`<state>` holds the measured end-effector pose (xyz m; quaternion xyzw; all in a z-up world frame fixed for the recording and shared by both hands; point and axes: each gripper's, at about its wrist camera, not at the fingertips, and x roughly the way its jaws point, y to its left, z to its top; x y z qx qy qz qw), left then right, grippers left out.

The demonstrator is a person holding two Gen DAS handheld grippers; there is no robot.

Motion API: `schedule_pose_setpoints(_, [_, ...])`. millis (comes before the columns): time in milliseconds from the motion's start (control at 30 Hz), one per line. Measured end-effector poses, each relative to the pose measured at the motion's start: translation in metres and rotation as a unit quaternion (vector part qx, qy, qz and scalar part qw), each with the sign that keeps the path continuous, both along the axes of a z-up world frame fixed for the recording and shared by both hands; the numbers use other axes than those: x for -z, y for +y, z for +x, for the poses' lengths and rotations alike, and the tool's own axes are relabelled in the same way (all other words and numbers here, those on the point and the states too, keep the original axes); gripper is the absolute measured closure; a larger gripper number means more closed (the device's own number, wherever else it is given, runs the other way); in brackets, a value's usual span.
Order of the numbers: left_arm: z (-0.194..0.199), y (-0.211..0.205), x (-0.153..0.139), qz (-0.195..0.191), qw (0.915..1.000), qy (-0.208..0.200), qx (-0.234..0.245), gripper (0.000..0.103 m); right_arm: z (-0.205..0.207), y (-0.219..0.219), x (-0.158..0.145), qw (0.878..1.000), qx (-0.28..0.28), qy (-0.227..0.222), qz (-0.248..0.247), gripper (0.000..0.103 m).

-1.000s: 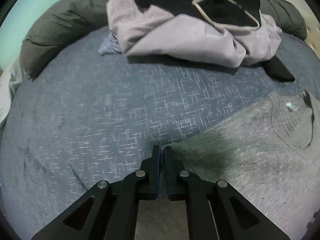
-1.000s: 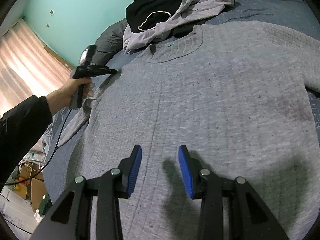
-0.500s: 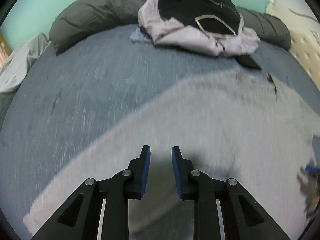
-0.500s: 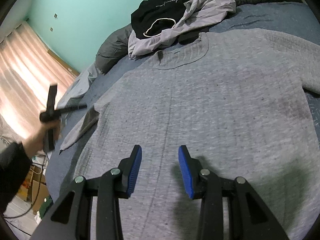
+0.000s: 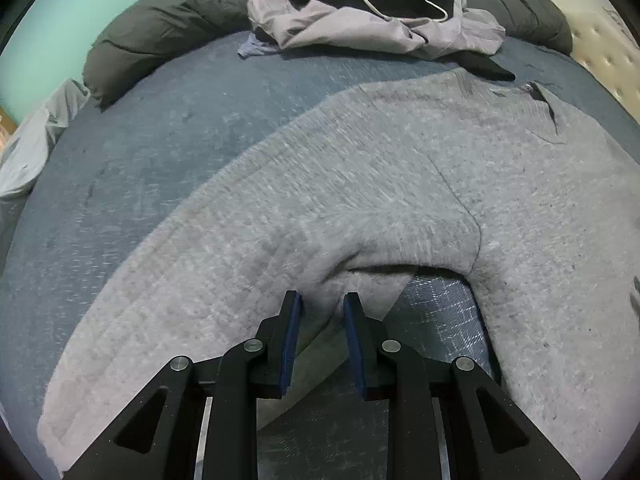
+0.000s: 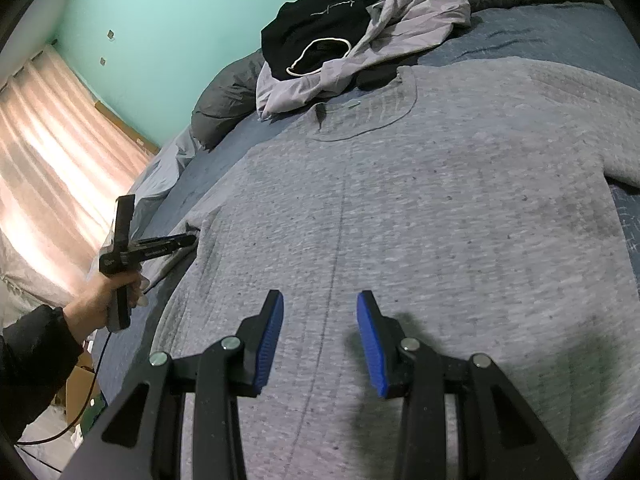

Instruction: Fold clothes

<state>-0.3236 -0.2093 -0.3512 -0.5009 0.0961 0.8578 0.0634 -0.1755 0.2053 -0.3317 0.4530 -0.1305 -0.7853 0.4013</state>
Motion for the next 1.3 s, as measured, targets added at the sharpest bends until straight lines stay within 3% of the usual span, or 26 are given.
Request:
schedule_pose_setpoints(100, [0.000, 0.004, 0.008, -0.010, 0.9999, 0.000, 0.010, 0.079, -0.001, 0.001, 0.001, 1.000, 0.000, -0.001, 0.001, 0.065])
schedule_pose_setpoints(133, [0.001, 0.005, 0.009, -0.013, 0.9998, 0.002, 0.014, 0.082, -0.001, 0.000, 0.001, 1.000, 0.000, -0.002, 0.002, 0.065])
schedule_pose_setpoints(167, [0.001, 0.005, 0.008, -0.012, 0.9998, 0.001, 0.017, 0.092, -0.001, 0.000, 0.002, 1.000, -0.001, -0.002, 0.003, 0.065])
schedule_pose_setpoints(233, [0.002, 0.005, 0.006, -0.011, 0.9996, -0.001, 0.024, 0.098, 0.000, -0.001, 0.002, 1.000, -0.001, -0.004, 0.003, 0.065])
schedule_pose_setpoints(400, [0.019, 0.005, -0.014, -0.025, 0.9967, 0.002, 0.078, 0.098, 0.000, -0.001, 0.002, 1.000, -0.002, -0.004, 0.002, 0.065])
schedule_pose_setpoints(600, [0.045, 0.013, -0.016, -0.073, 0.9836, -0.027, 0.162, 0.098, 0.002, -0.002, 0.002, 1.000, -0.003, -0.008, 0.000, 0.065])
schedule_pose_setpoints(800, [0.043, 0.017, -0.005, -0.063, 0.9846, -0.047, 0.156, 0.097, 0.002, -0.003, 0.003, 1.000, -0.003, -0.010, -0.001, 0.065])
schedule_pose_setpoints(933, [0.042, 0.018, 0.001, -0.051, 0.9855, -0.058, 0.151, 0.090, 0.000, -0.002, 0.003, 1.000, -0.001, -0.011, -0.003, 0.065])
schedule_pose_setpoints(1000, [0.043, 0.009, -0.012, -0.015, 0.9893, -0.047, 0.137, 0.084, 0.000, -0.002, 0.003, 1.000, 0.000, -0.012, -0.004, 0.065])
schedule_pose_setpoints(1133, [0.039, -0.015, -0.036, 0.046, 0.9955, -0.008, 0.083, 0.083, 0.001, -0.001, 0.003, 1.000, 0.000, -0.012, -0.005, 0.065])
schedule_pose_setpoints(1233, [0.025, -0.027, -0.039, 0.085, 0.9959, -0.003, 0.032, 0.083, 0.002, -0.002, 0.002, 1.000, -0.002, -0.012, -0.004, 0.065])
schedule_pose_setpoints(1300, [0.020, -0.026, -0.032, 0.086, 0.9960, -0.008, 0.026, 0.083, 0.002, -0.002, 0.002, 1.000, -0.002, -0.011, -0.003, 0.065])
